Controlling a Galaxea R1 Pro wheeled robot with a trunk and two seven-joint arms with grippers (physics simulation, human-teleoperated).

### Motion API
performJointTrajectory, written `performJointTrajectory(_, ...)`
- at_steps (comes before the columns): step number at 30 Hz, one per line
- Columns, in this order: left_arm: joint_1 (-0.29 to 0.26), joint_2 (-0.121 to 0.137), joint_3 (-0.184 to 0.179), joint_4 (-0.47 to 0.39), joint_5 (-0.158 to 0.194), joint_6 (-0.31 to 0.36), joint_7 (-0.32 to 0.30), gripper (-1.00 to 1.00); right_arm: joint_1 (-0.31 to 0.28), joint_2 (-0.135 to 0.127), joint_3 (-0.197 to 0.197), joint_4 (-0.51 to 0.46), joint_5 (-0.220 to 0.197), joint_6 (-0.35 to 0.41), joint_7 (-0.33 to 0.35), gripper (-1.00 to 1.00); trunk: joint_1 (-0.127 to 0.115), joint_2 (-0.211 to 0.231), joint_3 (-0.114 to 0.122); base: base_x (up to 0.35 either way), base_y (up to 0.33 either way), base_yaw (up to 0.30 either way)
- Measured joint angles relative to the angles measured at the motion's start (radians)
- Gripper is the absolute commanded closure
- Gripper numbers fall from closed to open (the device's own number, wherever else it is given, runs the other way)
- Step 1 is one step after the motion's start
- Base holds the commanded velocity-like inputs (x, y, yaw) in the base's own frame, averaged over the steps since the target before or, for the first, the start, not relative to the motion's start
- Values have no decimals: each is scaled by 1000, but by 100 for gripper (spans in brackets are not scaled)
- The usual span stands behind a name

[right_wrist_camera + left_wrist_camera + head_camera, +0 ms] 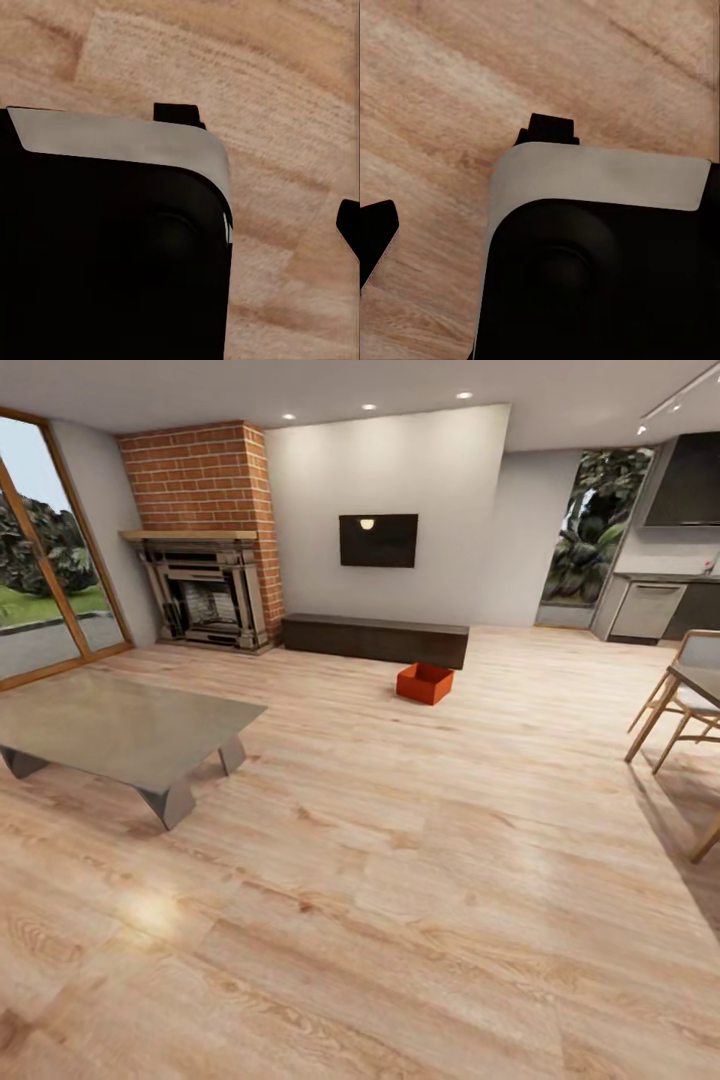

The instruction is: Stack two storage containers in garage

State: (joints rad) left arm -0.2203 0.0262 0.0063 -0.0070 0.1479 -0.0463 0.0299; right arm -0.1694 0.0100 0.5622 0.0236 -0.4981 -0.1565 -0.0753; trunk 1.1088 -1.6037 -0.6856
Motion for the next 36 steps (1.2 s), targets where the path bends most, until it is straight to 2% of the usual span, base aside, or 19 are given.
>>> performJointTrajectory(36, 0, 0, 0, 0, 0, -1, 0, -100, 0, 0, 0, 0, 0, 0, 0, -100, 0, 0, 0, 322, 0, 0)
